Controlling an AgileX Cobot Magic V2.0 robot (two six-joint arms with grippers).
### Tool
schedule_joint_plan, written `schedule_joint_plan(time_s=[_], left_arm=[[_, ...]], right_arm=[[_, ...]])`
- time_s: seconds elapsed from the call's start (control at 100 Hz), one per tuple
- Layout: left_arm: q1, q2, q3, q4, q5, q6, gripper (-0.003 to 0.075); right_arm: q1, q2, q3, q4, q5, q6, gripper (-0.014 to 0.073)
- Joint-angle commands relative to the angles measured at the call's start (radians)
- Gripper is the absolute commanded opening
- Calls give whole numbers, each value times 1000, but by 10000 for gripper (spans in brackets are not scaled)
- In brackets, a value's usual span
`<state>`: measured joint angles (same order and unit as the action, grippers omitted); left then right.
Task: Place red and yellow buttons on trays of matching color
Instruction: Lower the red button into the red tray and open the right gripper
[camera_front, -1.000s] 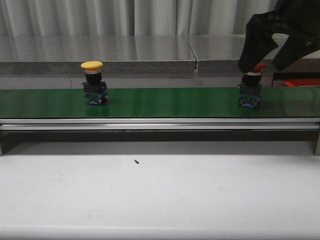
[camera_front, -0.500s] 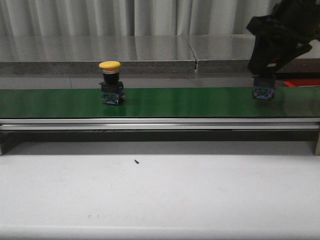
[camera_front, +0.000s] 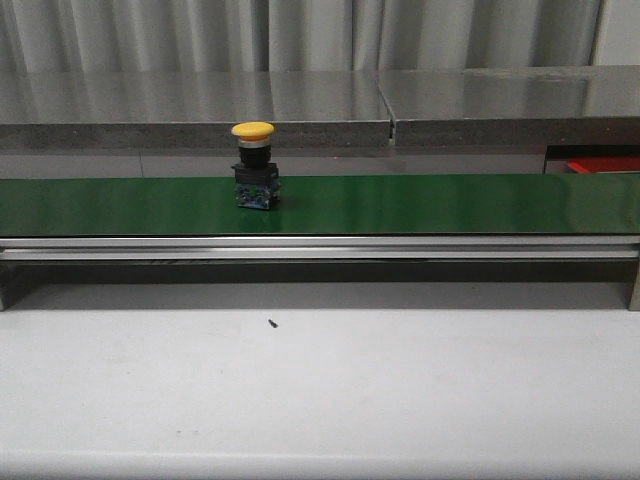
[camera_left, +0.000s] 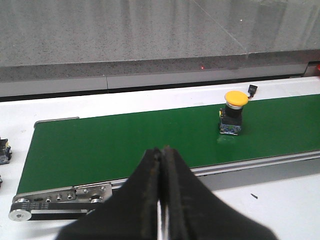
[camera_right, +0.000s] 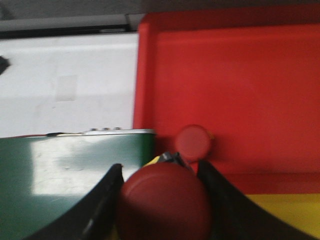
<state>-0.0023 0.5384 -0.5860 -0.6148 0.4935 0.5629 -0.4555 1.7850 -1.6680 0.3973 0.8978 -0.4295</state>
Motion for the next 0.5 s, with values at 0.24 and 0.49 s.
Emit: schedule_joint_plan(time_s=[0.24, 0.49], left_arm=[[-6, 3, -26, -30, -56, -2, -19], [-6, 3, -26, -30, -56, -2, -19]], right_arm=[[-93, 129, -112, 22, -138, 4, 142], [-93, 301, -264, 36, -84, 10, 142]])
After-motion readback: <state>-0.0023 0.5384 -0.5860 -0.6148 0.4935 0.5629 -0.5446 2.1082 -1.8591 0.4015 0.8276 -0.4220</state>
